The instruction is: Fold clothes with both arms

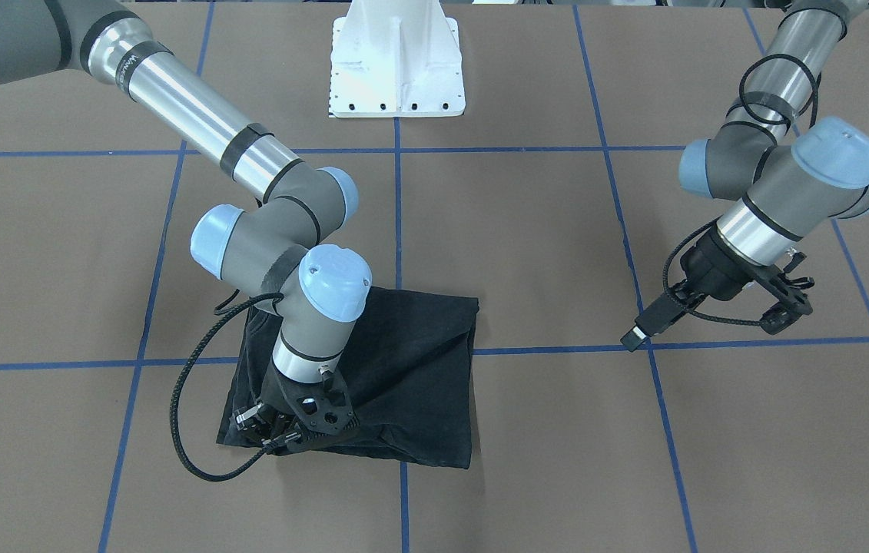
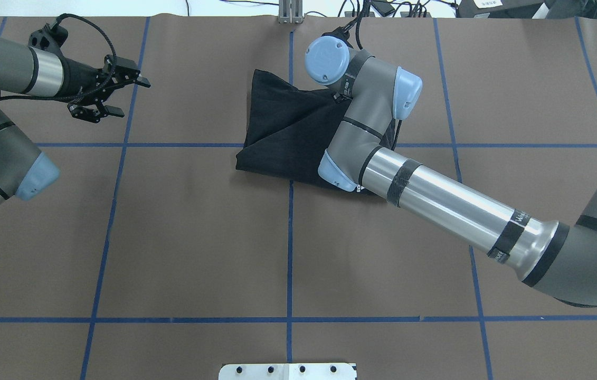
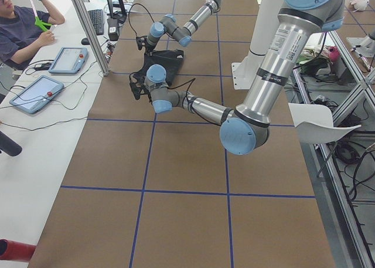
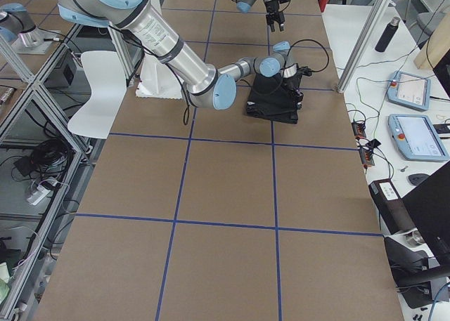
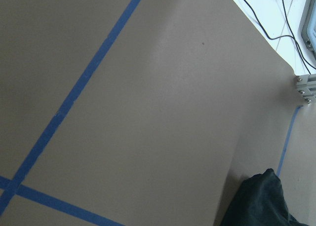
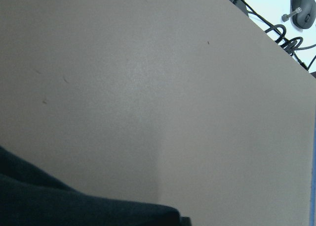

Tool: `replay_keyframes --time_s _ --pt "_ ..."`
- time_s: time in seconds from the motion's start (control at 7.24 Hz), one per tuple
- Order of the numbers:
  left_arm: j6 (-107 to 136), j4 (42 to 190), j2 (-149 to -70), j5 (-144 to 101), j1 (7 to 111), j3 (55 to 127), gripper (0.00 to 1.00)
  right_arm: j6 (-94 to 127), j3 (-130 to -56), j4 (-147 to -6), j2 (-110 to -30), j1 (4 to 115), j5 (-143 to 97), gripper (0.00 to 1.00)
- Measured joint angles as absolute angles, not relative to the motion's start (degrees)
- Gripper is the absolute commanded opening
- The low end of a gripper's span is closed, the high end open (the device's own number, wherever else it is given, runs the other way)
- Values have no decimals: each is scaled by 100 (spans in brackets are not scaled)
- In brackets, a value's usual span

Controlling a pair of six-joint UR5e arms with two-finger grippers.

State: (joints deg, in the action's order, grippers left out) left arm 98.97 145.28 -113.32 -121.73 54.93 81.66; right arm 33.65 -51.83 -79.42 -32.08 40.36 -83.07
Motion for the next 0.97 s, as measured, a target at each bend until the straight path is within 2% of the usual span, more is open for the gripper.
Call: replay_keyframes --time_s 0.14,0.55,0.97 --pt "9897 14528 -11343 -12173 5493 8166 100 3308 -5169 -7927 -3200 4062 -8316 99" --pt "9901 14528 -11523 -12166 5479 8075 100 3084 -5207 -7826 -3190 4338 -8763 100" --pt "9996 14562 -12417 -11985 5382 7263 100 2912 -5390 -7814 -3197 5100 -10408 100"
